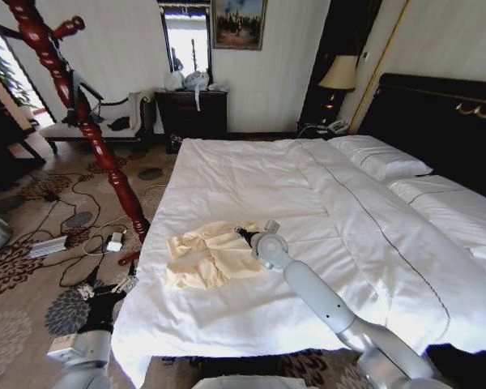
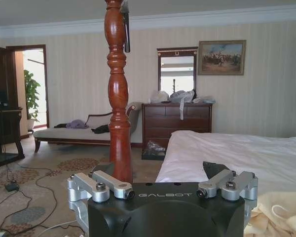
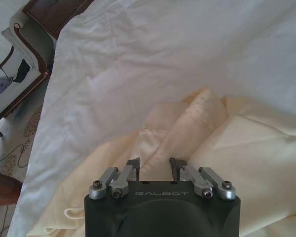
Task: Pick up the clothes from the bed and hang them on the clothes hanger.
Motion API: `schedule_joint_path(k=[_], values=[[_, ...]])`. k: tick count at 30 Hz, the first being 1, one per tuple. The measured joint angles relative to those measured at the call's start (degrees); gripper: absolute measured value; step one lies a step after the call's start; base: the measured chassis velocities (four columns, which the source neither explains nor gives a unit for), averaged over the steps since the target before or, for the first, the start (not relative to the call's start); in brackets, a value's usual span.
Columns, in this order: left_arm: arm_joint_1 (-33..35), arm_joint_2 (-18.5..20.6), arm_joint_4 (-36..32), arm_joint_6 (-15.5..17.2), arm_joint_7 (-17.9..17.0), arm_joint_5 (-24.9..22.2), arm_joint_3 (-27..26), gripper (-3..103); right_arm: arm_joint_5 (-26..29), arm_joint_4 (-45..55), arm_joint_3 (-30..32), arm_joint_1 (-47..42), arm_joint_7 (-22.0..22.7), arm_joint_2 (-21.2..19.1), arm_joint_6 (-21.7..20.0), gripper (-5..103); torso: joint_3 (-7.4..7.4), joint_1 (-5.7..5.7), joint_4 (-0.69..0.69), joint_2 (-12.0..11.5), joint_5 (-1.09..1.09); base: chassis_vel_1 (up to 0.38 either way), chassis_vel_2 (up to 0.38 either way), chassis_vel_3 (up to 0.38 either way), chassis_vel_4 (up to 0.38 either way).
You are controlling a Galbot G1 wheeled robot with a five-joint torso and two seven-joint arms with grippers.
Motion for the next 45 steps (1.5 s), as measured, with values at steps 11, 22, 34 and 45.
schedule_joint_path(k=[11,22,34,45], values=[[0.19,1.39,0.35,0.0,-0.22,-0.46,-0.49,100,-2.01,-3.58,-1.39,1.68,-0.19,1.54,-0.74,14,0.0,0.0,0.0,0.0,0.0,0.0,0.0,0.0,0.0],[-0.73,1.95,1.89,-0.05,-0.46,-1.08,-0.4,100,-3.58,0.76,-1.97,0.28,-1.69,-2.92,0.14,0,0.0,0.0,0.01,0.0,0.01,0.0,0.0,0.0,0.0],[-1.88,1.51,3.15,-0.19,-0.98,-0.82,0.33,100,0.77,10.68,1.68,-4.41,1.25,-9.15,-1.75,9,0.0,0.0,0.0,0.0,0.01,0.0,0.0,0.0,0.0],[-1.34,0.96,2.56,-0.14,-1.32,-0.67,-0.18,100,10.02,15.17,5.37,-8.24,8.77,-6.67,-3.0,46,0.0,0.0,0.0,0.0,0.0,0.0,0.0,0.0,0.0]])
